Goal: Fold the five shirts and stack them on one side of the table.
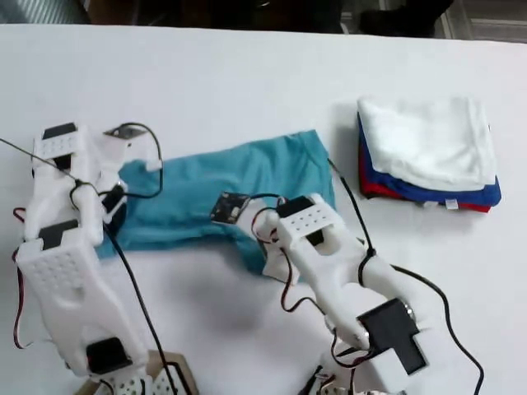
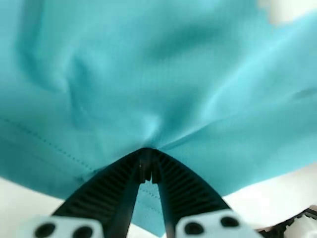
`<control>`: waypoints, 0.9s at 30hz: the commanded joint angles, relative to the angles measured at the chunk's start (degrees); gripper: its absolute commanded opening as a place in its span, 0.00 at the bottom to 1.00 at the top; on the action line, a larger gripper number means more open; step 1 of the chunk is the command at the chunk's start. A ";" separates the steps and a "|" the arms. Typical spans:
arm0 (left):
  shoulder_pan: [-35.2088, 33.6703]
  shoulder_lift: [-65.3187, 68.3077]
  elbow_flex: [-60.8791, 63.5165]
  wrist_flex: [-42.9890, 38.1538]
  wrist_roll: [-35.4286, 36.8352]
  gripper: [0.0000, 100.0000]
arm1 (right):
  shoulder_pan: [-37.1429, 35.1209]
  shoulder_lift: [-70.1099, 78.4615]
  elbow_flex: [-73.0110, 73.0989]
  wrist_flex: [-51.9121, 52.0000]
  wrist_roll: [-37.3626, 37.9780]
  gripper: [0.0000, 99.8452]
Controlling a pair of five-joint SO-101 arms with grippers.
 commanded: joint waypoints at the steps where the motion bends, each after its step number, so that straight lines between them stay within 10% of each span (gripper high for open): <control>1: -0.44 1.67 -2.33 -1.05 0.35 0.03 | 0.22 1.54 0.97 -0.31 0.44 0.15; 4: -0.44 1.67 -2.33 -1.05 0.35 0.03 | 0.66 1.54 0.70 -0.31 0.44 0.01; 27: -0.35 1.67 -2.33 -1.05 0.35 0.03 | 8.40 6.73 -35.78 12.79 7.30 0.02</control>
